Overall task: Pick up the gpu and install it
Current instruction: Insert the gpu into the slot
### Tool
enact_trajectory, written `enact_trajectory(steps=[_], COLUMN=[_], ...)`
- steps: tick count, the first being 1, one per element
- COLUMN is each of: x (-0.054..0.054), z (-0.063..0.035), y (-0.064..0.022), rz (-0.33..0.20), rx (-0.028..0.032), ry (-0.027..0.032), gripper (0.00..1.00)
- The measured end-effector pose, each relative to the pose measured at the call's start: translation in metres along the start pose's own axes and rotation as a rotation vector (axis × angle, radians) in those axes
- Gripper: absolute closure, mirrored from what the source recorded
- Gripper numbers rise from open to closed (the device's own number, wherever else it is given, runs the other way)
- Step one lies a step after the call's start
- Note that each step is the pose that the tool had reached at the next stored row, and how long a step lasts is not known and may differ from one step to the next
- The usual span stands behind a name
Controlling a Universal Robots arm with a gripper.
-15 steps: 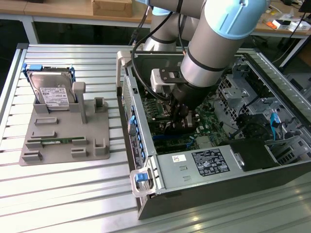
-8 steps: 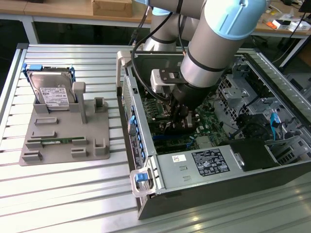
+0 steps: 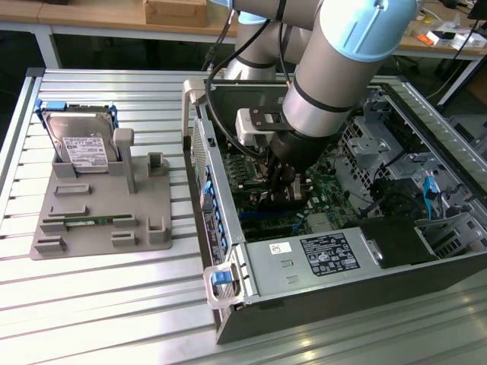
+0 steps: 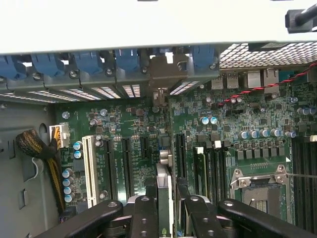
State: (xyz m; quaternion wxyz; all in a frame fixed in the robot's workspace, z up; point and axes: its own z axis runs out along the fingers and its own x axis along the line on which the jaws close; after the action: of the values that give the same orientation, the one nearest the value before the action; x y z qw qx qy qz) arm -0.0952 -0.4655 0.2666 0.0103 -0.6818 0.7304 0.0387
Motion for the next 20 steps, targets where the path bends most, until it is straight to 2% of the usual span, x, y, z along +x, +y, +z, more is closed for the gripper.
enact_trajectory(steps=[20], x=[-0.0005], z=[0.0026], y=[0.0], rz=[-0.021], rx=[-0.0014], ry=[0.0009], gripper=[0.73])
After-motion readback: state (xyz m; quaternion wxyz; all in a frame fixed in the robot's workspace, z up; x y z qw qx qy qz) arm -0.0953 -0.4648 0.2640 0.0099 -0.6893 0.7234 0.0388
